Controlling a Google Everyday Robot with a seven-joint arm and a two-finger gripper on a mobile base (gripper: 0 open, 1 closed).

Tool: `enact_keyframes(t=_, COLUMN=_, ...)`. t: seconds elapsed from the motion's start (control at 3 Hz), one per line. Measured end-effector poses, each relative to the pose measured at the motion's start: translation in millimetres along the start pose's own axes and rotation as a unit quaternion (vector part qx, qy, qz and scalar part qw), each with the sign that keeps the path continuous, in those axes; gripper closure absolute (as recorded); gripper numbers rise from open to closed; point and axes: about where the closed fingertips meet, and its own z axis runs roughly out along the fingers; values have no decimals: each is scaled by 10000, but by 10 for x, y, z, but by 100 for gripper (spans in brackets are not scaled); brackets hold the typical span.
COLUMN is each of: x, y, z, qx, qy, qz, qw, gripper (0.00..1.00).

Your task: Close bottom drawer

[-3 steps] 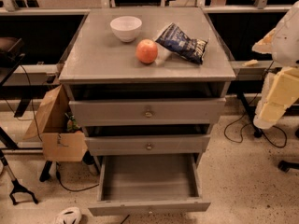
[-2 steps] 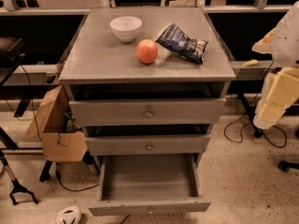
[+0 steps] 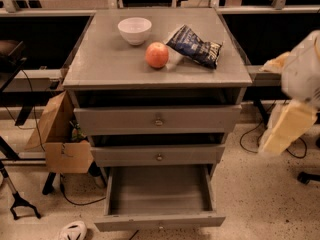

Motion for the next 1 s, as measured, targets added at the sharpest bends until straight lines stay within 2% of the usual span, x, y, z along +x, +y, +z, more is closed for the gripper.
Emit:
enact_keyframes(t=0.33, x=106, y=433, z=659, qx=127, qy=-101, qz=48, qw=9999, gripper=0)
enact_keyframes(t=0.67, x=106, y=432, z=659, qx=127, qy=-101, qz=48, qw=9999, gripper=0)
enact_keyframes(t=1.0, x=251, y=500, z=995, qx=-25, qy=-125, qz=407, qw=9991, gripper=0)
